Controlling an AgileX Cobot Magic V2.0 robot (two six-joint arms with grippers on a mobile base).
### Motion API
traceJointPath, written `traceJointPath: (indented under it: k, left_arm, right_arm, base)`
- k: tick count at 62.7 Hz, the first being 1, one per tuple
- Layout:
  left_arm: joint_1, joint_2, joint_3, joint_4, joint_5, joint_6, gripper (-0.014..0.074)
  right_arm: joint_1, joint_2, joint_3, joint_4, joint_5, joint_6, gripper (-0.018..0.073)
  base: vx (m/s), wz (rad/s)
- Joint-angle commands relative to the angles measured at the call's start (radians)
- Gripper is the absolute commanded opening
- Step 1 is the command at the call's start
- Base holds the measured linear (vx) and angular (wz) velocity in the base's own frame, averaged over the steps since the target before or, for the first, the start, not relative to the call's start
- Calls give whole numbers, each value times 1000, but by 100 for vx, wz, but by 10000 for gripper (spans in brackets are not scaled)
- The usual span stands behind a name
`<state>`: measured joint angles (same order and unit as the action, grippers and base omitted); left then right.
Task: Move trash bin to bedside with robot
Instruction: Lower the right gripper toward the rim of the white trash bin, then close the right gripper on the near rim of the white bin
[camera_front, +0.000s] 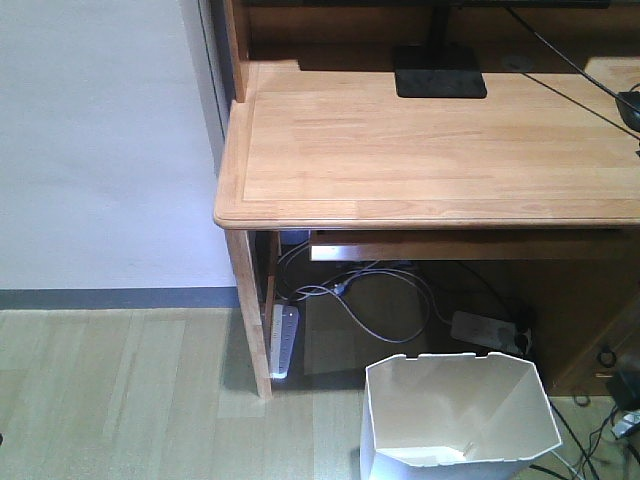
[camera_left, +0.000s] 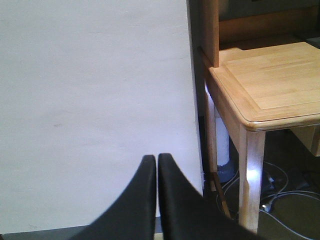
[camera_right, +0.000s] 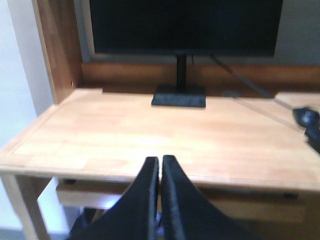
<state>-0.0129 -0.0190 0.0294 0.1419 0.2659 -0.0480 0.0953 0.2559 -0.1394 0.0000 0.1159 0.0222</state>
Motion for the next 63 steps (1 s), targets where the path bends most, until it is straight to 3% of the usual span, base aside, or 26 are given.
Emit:
traceJointPath:
  k: [1, 13, 42, 49, 63]
  left_arm:
    - [-6, -9, 28, -2, -73, -8, -6]
    - [-6, -9, 28, -2, -73, -8, -6]
    - [-6, -9, 28, -2, -73, -8, -6]
    - [-6, -9, 28, -2, -73, -8, -6]
    - [-6, -9, 28, -2, -73, -8, -6]
  right_arm:
    - [-2, 142, -105, 10, -19, 5, -3]
    - [-2, 324, -226, 29, 120, 6, -3]
    - [-2, 478, -233, 50, 185, 34, 10]
    - [-2, 488, -233, 29, 204, 35, 55]
    - [-2, 498, -236, 21, 246, 34, 237]
  base:
    - [0, 0]
    - [0, 0]
    - [0, 0]
    - [0, 0]
    - [0, 0]
